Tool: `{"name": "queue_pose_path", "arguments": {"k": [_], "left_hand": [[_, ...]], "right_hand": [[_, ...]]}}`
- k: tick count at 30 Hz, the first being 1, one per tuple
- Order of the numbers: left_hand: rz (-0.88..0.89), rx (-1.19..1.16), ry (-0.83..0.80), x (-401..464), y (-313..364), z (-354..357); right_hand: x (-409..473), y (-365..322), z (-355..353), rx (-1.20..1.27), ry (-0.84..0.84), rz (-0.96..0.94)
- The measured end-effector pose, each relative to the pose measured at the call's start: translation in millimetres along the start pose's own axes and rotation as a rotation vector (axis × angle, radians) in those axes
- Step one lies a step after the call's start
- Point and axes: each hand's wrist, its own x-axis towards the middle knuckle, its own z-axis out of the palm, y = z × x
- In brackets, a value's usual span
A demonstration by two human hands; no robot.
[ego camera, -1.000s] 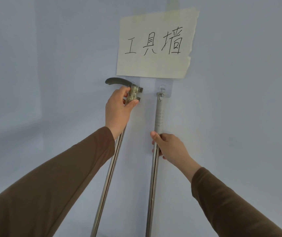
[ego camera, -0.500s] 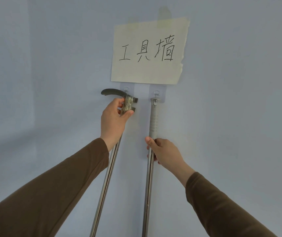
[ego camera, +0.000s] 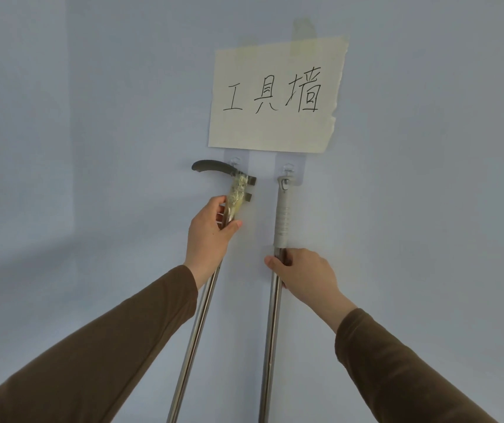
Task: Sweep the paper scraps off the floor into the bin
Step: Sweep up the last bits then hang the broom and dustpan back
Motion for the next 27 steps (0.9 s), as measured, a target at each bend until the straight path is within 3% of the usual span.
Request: {"name": "queue_pose_path", "arguments": {"k": [5,19,27], "left_hand": [[-0.037,-0.007,-0.013,-7,-6,-1],[-0.031,0.058,-0.053,-4,0,-1],[0.009,0.072,0.019,19,15,-9]], "right_hand": [[0,-2,-3,-0.135,0.041,-0.001],[-1,-2,2,-0.121,0.057,-0.035],[3,1,8,-0.085,0.052,-0.023]]}}
